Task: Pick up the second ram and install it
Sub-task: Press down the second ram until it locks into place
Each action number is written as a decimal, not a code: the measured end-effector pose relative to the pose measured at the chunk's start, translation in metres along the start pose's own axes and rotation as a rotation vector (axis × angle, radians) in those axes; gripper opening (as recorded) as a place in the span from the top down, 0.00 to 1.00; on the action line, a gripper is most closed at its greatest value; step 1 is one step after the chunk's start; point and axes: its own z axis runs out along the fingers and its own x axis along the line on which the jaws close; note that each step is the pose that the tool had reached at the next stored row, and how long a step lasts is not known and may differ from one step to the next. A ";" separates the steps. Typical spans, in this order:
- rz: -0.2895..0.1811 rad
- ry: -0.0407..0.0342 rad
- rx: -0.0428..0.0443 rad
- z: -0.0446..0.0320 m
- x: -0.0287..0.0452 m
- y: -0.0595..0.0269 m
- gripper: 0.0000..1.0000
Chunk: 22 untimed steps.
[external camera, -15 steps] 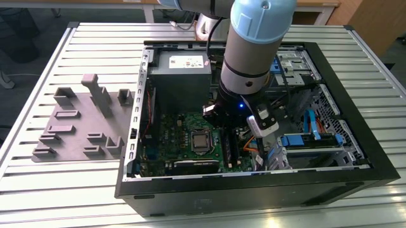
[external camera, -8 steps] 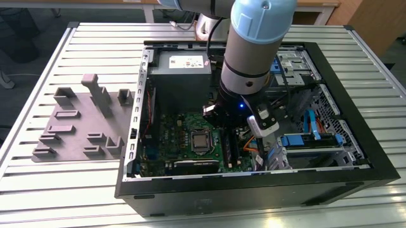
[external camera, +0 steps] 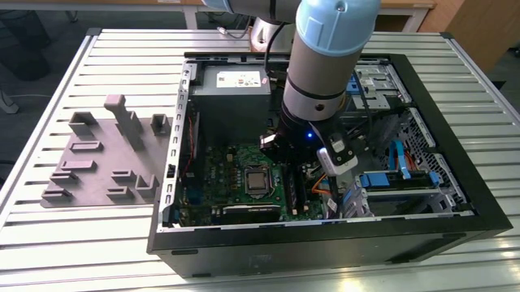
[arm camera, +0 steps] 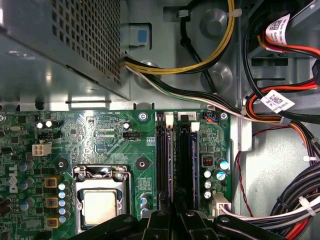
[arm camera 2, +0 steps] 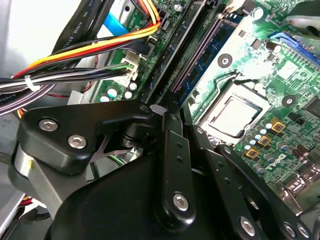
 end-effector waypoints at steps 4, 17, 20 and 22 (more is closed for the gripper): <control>0.000 0.0000 0.0001 0.0006 0.0000 0.0003 0.86; 0.000 0.0059 0.0002 0.0051 0.0000 0.0003 0.86; 0.000 0.0060 0.0001 0.0052 0.0000 0.0003 0.86; 0.000 0.0059 0.0002 0.0052 0.0000 0.0003 0.84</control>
